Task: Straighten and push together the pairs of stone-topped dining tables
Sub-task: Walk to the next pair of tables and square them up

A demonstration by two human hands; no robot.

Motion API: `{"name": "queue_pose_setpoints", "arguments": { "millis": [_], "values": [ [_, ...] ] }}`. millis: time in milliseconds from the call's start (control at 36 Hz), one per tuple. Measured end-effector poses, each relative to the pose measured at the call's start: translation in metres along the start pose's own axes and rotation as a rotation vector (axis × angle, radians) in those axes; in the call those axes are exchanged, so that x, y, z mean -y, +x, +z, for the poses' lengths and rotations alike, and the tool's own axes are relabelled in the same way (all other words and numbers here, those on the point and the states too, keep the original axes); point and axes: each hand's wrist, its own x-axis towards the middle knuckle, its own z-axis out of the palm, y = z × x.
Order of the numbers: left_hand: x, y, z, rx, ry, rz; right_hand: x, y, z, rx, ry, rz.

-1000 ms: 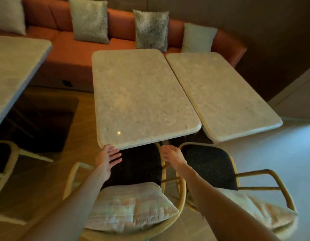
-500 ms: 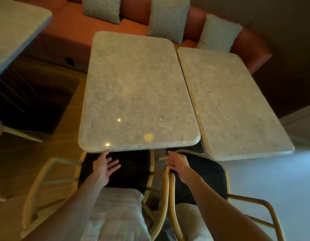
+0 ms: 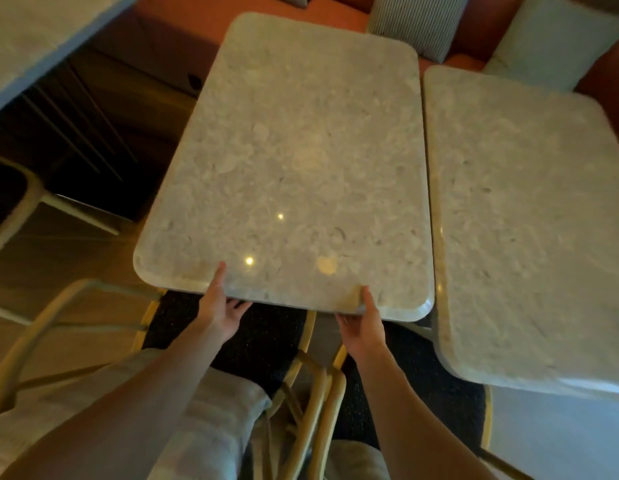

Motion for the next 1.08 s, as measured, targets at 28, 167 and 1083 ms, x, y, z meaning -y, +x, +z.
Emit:
{"name": "queue_pose_setpoints", "arguments": {
  "millis": [28, 167, 1083],
  "values": [
    [-0.001, 0.007, 0.002, -0.008, -0.023, 0.008, -0.002, 0.003, 0.0, 0.01, 0.026, -0.016],
    [0.011, 0.019, -0.005, 0.005, -0.051, 0.08, -0.006, 0.013, -0.011, 0.064, 0.009, -0.028],
    [0.047, -0.026, -0.063, -0.102, -0.003, 0.145, -0.044, -0.028, -0.075, 0.076, 0.039, -0.057]
  ]
}}
